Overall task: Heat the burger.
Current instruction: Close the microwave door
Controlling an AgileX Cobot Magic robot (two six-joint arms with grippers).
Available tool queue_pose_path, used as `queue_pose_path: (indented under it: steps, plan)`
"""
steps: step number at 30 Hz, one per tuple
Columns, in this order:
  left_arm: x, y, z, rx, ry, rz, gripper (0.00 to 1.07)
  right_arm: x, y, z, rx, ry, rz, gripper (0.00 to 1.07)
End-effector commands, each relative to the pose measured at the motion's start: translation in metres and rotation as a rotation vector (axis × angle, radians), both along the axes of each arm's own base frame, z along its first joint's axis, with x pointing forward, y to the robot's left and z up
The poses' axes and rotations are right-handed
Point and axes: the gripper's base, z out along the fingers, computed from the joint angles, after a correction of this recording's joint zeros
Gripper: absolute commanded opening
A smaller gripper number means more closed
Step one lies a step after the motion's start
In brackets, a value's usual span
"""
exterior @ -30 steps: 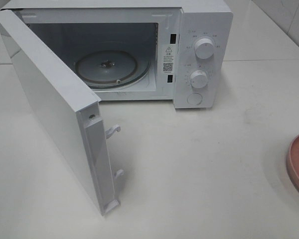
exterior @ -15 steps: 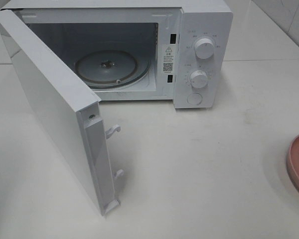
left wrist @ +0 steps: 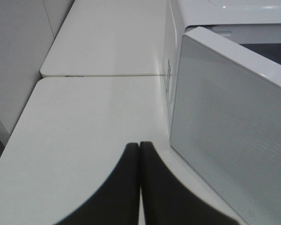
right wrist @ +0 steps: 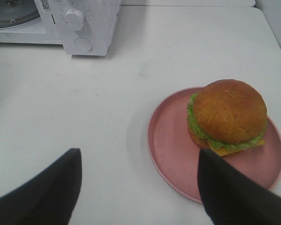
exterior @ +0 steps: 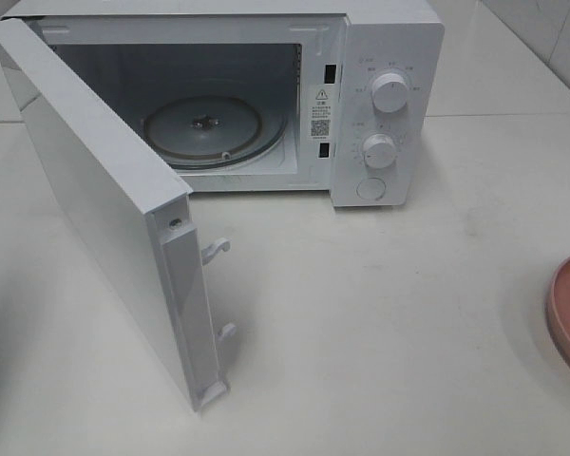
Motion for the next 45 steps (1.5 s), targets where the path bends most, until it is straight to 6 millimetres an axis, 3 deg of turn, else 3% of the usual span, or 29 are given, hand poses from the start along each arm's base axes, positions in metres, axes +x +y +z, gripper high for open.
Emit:
queue_pose_path:
  steps: [1, 3, 8, 16, 30, 37, 45]
  plan:
    - [0.009, 0.001, -0.006, 0.006, -0.043, 0.007, 0.00, -0.003, 0.000, 0.000, -0.001, -0.030, -0.004, 0.68]
    - [0.016, 0.003, -0.027, 0.000, -0.065, 0.028, 0.00, -0.003, 0.000, 0.000, -0.001, -0.030, -0.004, 0.67]
    - [0.017, 0.006, -0.051, 0.013, -0.153, 0.059, 0.00, -0.003, 0.000, 0.000, -0.001, -0.030, -0.004, 0.67]
    - [0.026, 0.005, -0.073, 0.024, -0.214, 0.044, 0.00, -0.003, 0.000, 0.000, -0.001, -0.030, -0.004, 0.67]
    - [0.058, -0.013, -0.109, -0.017, -0.188, -0.165, 0.00, -0.003, 0.000, 0.000, -0.001, -0.030, -0.004, 0.67]
    - [0.080, -0.050, -0.120, 0.006, -0.152, -0.332, 0.00, -0.003, 0.000, 0.000, -0.001, -0.030, -0.004, 0.66]
    - [0.092, -0.075, -0.127, -0.056, -0.178, -0.356, 0.00, -0.003, 0.000, 0.000, -0.001, -0.030, -0.004, 0.66]
